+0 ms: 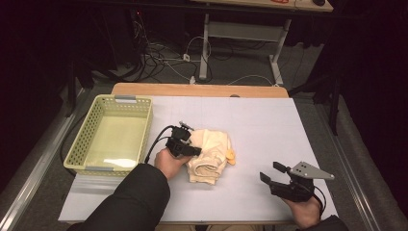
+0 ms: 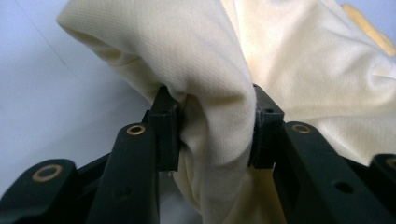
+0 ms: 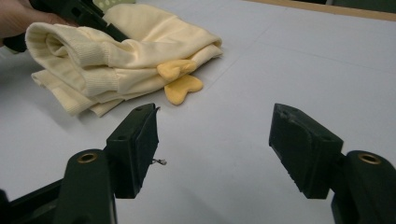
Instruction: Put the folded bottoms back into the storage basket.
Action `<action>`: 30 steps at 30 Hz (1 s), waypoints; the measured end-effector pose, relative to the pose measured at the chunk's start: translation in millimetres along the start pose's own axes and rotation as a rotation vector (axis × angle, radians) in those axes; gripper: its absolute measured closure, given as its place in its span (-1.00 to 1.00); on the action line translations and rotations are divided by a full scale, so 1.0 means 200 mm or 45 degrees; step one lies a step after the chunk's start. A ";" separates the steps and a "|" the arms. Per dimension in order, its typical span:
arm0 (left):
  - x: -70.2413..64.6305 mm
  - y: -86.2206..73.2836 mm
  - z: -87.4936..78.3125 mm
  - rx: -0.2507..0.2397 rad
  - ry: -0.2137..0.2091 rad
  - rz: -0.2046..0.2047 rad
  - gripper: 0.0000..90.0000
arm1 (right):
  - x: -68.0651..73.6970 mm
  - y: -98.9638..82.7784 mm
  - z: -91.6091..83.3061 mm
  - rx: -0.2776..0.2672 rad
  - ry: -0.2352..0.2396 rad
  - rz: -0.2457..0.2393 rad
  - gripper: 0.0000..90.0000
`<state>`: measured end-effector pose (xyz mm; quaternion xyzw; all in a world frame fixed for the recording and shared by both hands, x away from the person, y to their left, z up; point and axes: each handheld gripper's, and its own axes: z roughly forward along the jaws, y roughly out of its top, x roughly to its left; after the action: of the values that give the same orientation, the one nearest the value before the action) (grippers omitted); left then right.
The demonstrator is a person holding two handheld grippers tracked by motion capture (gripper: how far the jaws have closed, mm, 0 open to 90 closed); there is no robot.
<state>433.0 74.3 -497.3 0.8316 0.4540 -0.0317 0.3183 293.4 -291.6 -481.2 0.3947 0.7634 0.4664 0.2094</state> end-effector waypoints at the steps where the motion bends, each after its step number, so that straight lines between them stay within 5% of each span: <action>1: 0.00 0.00 -0.01 0.001 -0.012 -0.006 0.36 | -0.01 0.00 0.00 -0.005 0.000 0.007 -0.26; 14: -0.03 0.03 -0.13 -0.068 -0.073 0.037 0.40 | -0.01 0.00 -0.01 -0.014 -0.007 0.014 -0.26; 30: -0.14 0.09 -0.28 -0.129 -0.121 0.153 0.41 | -0.01 0.00 -0.02 -0.018 -0.011 0.011 -0.26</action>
<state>416.5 77.5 -433.9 0.8376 0.3889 -0.0288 0.3826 291.4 -294.6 -480.5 0.3986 0.7575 0.4710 0.2134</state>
